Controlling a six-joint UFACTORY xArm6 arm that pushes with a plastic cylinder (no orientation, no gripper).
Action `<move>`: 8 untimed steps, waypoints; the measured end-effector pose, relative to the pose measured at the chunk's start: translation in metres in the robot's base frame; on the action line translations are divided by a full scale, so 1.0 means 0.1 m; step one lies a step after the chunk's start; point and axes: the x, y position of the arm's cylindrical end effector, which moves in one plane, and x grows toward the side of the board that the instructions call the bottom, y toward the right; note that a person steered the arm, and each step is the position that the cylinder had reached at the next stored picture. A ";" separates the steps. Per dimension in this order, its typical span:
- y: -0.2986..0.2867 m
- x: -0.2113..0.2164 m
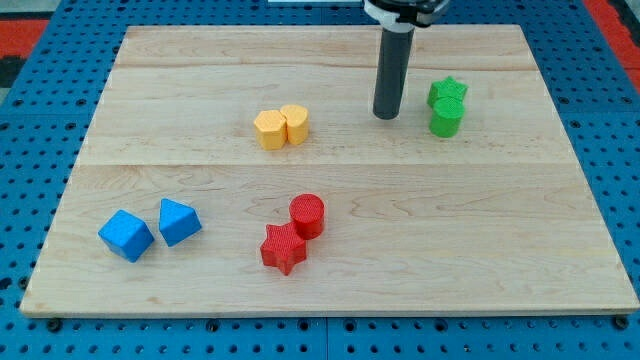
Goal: Push the red circle into the red star
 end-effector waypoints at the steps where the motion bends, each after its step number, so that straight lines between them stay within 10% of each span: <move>1: -0.01 -0.20; 7: 0.60 -0.73; 8: 0.80 -0.07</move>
